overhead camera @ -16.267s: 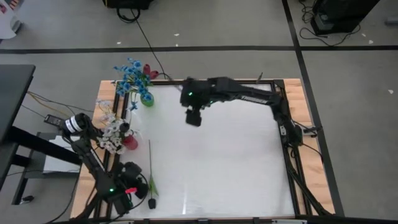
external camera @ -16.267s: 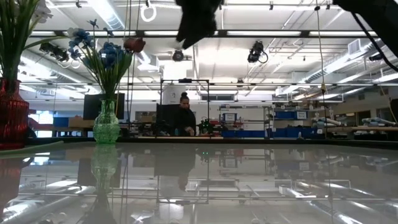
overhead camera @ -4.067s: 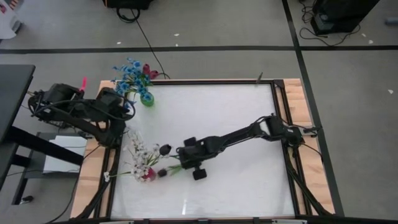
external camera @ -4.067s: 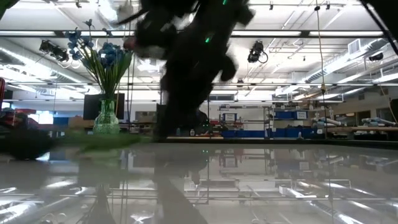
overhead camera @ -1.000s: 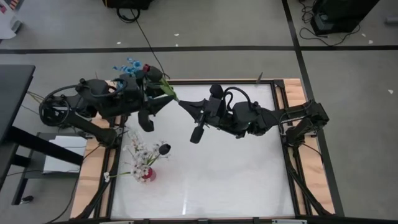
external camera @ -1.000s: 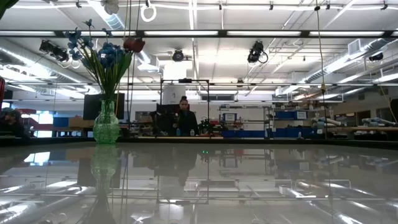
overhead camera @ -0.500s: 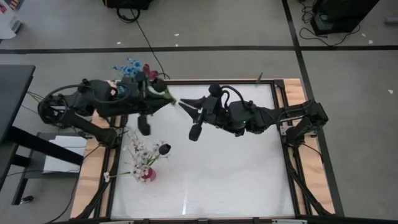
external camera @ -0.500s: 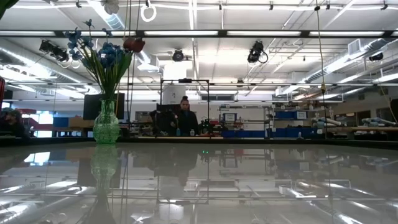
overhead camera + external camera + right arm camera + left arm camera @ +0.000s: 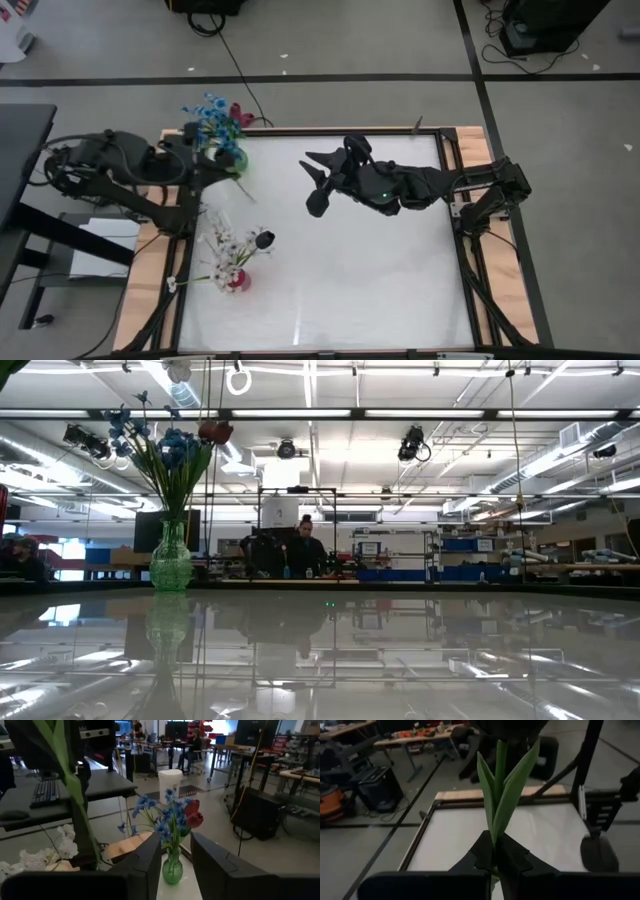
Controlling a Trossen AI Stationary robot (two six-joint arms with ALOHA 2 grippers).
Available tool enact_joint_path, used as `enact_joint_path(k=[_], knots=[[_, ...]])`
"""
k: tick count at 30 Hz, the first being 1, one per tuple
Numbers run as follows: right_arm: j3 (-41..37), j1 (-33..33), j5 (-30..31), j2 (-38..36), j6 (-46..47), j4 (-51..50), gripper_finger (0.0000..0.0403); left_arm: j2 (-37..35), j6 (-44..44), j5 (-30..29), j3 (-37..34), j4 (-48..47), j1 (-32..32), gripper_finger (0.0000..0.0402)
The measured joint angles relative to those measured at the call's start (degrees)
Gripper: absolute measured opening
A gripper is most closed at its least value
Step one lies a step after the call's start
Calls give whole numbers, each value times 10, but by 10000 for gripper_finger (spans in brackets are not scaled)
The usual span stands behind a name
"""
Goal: Sort flowers into vase by color
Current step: Put the black tulip into the red vase
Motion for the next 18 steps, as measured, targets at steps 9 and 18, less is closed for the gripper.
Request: enact_joint_path(k=[9, 18], knots=[[0, -6, 16, 0, 33, -24, 110, -55, -11, -11, 0, -86, 0, 19], [0, -28, 16, 0, 124, -73, 110, -58, -108, -39, 0, -170, 0, 16]])
